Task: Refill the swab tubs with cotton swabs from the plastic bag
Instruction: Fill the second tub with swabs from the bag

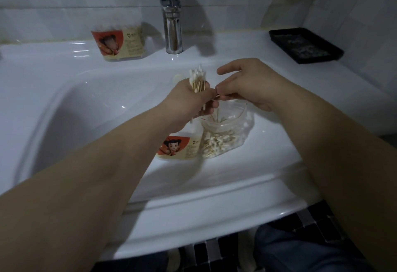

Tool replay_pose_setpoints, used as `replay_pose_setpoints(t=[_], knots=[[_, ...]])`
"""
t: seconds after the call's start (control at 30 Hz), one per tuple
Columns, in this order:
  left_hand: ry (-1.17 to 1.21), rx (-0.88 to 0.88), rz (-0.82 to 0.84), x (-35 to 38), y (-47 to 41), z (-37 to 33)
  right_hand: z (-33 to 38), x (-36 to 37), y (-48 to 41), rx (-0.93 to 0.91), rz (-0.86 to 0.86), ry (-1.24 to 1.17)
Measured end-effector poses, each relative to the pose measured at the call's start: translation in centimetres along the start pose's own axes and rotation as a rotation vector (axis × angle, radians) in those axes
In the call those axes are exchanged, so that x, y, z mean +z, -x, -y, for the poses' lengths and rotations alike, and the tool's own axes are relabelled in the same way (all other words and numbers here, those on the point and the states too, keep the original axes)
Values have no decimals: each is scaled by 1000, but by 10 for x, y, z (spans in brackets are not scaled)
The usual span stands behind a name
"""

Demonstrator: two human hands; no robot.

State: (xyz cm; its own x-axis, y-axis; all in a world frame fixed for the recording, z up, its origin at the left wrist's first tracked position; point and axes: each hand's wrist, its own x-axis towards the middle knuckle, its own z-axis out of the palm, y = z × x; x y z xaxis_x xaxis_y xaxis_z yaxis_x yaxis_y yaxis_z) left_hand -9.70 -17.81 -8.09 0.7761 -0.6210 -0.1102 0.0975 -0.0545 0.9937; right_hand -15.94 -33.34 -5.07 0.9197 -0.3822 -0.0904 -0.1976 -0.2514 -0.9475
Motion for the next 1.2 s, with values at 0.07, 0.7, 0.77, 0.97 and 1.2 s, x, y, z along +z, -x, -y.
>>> replay_pose_setpoints(t=[0.07, 0.7, 0.77, 0.97, 1.2], knots=[[-14, -9, -22, 0, -1, 0, 1, 1, 1, -2, -3, 2], [-30, -127, 49, 2, 3, -5, 5, 10, 3, -226, 17, 290], [-28, -141, 43, -1, 3, -5, 8, 12, 7, -216, 60, 313], [119, -267, 38, -4, 2, -7, 6, 16, 18, -244, 300, 579], [231, -356, 40, -2, 5, -12, 1, 40, 13, -378, 248, 840]])
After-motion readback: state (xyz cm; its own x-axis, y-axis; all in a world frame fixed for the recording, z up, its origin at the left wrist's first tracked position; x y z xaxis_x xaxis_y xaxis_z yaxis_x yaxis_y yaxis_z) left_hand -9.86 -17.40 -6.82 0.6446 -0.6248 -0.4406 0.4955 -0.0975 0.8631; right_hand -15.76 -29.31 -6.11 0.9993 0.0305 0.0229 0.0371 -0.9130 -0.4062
